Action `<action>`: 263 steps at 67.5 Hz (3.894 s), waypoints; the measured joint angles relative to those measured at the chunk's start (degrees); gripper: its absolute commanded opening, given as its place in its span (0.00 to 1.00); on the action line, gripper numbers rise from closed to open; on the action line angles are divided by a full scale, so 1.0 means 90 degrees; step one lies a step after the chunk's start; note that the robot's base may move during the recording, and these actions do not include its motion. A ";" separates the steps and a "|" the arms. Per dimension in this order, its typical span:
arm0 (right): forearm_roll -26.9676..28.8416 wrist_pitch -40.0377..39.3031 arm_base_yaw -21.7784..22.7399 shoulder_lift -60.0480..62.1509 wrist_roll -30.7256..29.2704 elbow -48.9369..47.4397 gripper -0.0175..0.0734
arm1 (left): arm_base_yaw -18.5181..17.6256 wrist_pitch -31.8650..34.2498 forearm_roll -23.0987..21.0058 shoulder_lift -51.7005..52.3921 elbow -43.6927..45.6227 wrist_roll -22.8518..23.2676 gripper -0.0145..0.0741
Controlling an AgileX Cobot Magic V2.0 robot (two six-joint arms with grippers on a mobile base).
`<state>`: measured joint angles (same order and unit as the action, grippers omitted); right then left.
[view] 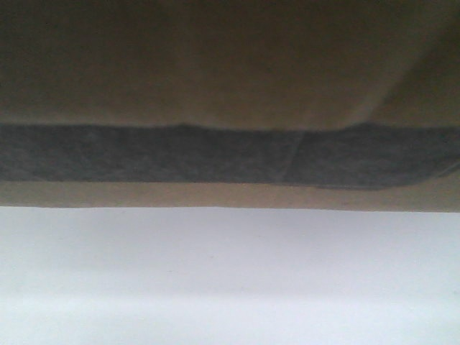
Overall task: Grab box from left shelf to table start
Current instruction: 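Lower the box with both grippers onto the white table, then open both grippers to release the box walls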
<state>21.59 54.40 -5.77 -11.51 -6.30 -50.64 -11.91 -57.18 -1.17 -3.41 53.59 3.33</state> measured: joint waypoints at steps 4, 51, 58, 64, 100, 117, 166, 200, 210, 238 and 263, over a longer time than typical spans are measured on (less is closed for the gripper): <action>0.0000 0.0000 0.0000 0.0000 0.0000 0.0000 0.26 | 0.0000 0.0000 0.0000 0.0000 0.0000 0.0000 0.05; -0.0022 0.0012 0.0000 0.0000 0.0000 0.0000 0.26 | 0.0000 0.0000 -0.0031 -0.0040 0.0000 0.0000 0.05; -0.0056 0.0122 0.0000 -0.0140 0.0083 -0.0100 0.26 | 0.0000 -0.0077 -0.0031 -0.0303 0.0178 0.0000 0.05; -0.0101 0.0303 0.0000 -0.0474 0.0139 -0.0353 0.26 | 0.0000 -0.0220 -0.0037 -0.0696 0.0454 -0.0010 0.05; -0.0818 0.1970 0.0000 -0.4062 0.0193 -0.2457 0.26 | 0.0000 -0.1562 0.0066 -0.4125 0.2059 0.0068 0.05; -0.1123 0.1657 0.0000 -0.5368 0.0193 -0.2535 0.26 | 0.0000 -0.1305 0.0057 -0.5619 0.2073 0.0104 0.05; -0.1784 0.0424 0.0000 -0.7308 0.0059 -0.2521 0.26 | 0.0000 -0.0005 0.0001 -0.7935 0.2073 0.0104 0.05; -0.1836 0.0084 0.0000 -0.7532 0.0027 -0.2340 0.82 | 0.0000 0.0247 0.0024 -0.8061 0.2073 0.0055 0.28; -0.1870 0.0084 0.0000 -0.7546 0.0027 -0.2338 0.86 | 0.0000 0.0229 0.0027 -0.8061 0.2073 0.0028 0.66; -0.1885 0.0084 0.0000 -0.7129 0.0027 -0.2338 0.85 | 0.0000 0.0003 0.0002 -0.7943 0.2150 0.0003 0.79; -0.1885 0.0185 0.0000 -0.5480 0.0049 -0.2338 0.50 | 0.0000 -0.0219 0.0130 -0.6370 0.2445 0.0003 0.56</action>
<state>4.62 56.06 -5.77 -60.82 -5.86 -71.68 -11.91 -59.15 0.00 -60.73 75.59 3.36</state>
